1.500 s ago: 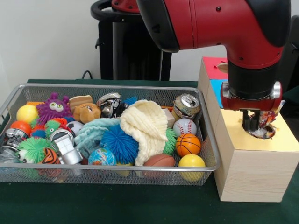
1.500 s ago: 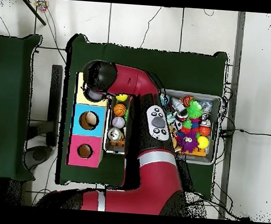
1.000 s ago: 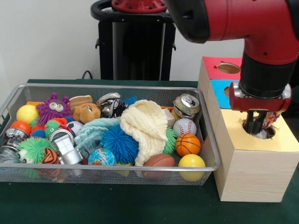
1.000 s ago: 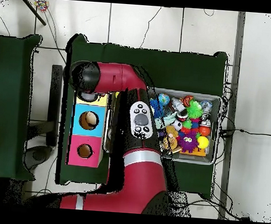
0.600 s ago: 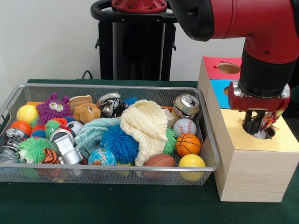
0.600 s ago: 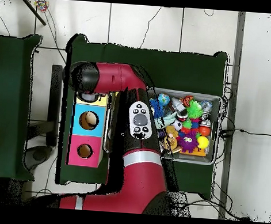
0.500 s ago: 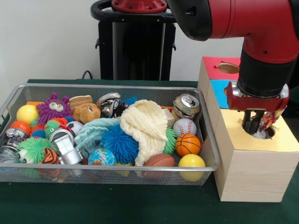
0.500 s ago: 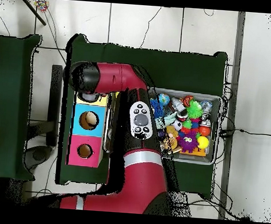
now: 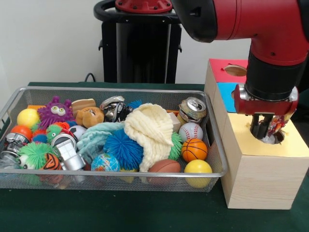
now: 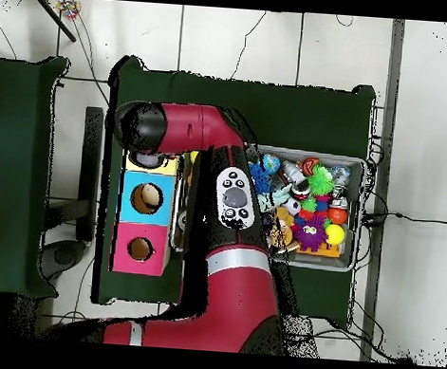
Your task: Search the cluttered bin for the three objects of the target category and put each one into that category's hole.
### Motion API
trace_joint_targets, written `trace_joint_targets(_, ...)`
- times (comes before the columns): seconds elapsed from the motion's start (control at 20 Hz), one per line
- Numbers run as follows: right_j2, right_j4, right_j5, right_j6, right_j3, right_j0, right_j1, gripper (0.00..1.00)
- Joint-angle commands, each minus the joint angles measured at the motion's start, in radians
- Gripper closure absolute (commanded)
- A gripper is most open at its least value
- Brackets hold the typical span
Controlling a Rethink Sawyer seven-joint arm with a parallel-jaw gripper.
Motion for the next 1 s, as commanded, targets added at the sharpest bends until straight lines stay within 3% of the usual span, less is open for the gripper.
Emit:
trace_joint_targets(0.05, 0.091, 0.0, -0.005, -0.051, 0.114, -0.033, 0.073, 1.0)
trace_joint_targets(0.5, 0.098, -0.033, -0.098, -0.043, 0.096, 0.002, 0.156, 1.0)
trace_joint_targets(1.0, 0.169, -0.02, -0.016, -0.146, 0.067, -0.036, 0.208, 1.0)
